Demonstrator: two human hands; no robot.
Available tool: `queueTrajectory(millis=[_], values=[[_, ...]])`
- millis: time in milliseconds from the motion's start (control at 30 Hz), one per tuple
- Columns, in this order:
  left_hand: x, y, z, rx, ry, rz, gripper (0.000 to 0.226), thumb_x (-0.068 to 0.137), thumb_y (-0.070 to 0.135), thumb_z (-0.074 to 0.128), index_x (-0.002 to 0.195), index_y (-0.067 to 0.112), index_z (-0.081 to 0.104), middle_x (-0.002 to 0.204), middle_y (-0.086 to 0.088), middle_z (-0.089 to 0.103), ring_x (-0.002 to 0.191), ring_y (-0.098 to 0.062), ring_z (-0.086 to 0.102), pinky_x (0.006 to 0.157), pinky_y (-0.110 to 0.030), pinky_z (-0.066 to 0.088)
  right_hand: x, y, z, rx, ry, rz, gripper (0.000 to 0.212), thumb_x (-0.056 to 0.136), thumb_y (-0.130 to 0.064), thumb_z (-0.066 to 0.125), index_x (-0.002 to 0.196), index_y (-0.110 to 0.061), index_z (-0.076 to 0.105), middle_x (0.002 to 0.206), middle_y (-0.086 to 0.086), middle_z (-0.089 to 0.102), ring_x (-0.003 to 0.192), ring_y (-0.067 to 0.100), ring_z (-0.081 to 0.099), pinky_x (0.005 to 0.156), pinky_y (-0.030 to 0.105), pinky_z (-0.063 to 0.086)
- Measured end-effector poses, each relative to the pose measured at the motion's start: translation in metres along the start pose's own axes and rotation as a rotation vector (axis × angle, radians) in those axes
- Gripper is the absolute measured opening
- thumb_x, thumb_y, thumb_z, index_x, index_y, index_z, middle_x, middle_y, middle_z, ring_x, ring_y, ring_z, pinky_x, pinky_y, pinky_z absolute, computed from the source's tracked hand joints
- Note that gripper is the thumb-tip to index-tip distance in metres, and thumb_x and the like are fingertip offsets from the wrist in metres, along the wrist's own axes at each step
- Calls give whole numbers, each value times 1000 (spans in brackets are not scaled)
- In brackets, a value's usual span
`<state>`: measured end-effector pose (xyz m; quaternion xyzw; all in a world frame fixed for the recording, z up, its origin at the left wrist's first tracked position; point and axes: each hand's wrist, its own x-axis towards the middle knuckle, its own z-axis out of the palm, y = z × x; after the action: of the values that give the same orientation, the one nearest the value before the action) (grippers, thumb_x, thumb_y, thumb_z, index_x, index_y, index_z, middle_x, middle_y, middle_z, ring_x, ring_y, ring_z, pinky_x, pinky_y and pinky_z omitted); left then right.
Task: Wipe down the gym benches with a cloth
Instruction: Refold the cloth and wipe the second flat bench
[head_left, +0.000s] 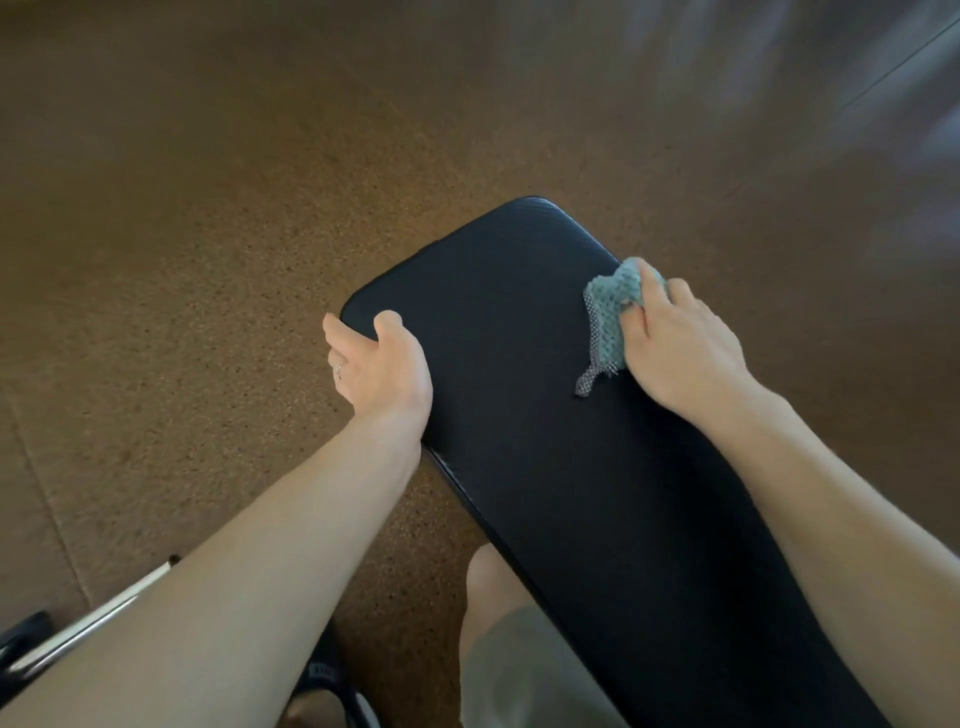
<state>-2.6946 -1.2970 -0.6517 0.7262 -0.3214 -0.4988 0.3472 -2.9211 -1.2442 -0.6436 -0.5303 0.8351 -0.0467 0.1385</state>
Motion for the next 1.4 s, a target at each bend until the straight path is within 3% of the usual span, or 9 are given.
queueTrajectory(millis=[133,467,667,767,867,1000,1133,1267,1400], values=[[3,2,-3,11,-48,-28,71,105,42,35,165,31,-1,173,7,5,159,-24,7,127,-53,12,71,-57,-6,127,-25,59,44,109,-32,24,139,-9,45,138,15,53,122,37,54,88,40,36],[10,7,-10,-22,-137,-73,69,107,44,34,165,29,-1,174,3,2,160,-24,3,127,-51,7,91,-145,16,-225,18,-211,52,107,-33,23,145,-5,44,150,17,43,139,40,33,115,48,26],[36,-3,-29,-189,-332,-153,94,67,84,40,151,43,42,157,3,48,141,-22,49,112,-51,39,-3,-167,46,-216,-11,-571,62,104,-34,28,160,-10,20,169,10,16,156,38,5,127,47,11],[26,13,-56,-174,-469,-196,74,100,71,20,134,24,66,127,-6,73,116,-23,67,92,-41,52,-61,-142,48,-269,4,-683,65,103,-38,19,163,-13,15,171,9,11,157,36,7,127,48,14],[41,9,-71,-237,-440,-199,69,105,64,15,147,23,52,134,-3,66,117,-18,63,85,-35,51,-76,-132,48,-381,-1,-715,65,105,-42,18,163,-14,10,171,10,10,156,37,9,127,50,16],[44,15,-84,-318,-304,-208,59,104,61,26,137,23,57,130,-5,64,116,-19,63,96,-37,53,-33,-186,52,-458,17,-727,69,107,-39,32,163,-10,5,171,13,6,155,43,6,126,52,14],[45,15,-91,-326,-254,-213,62,103,61,28,136,20,60,129,-4,68,119,-21,63,109,-43,47,-20,-227,55,-560,37,-681,63,102,-30,46,156,-5,26,161,15,27,152,44,13,124,50,16],[32,6,-80,-241,-378,-227,72,103,63,18,127,20,71,116,-5,75,107,-19,70,95,-38,56,-69,-178,56,-531,32,-751,64,103,-22,26,162,-9,8,170,14,-2,155,43,-1,126,51,8],[29,4,-71,-232,-425,-295,85,99,71,16,127,9,67,119,-15,75,113,-29,70,109,-45,50,-115,-125,56,-523,51,-820,70,93,-13,8,160,-10,25,171,12,5,155,42,5,123,49,3]])
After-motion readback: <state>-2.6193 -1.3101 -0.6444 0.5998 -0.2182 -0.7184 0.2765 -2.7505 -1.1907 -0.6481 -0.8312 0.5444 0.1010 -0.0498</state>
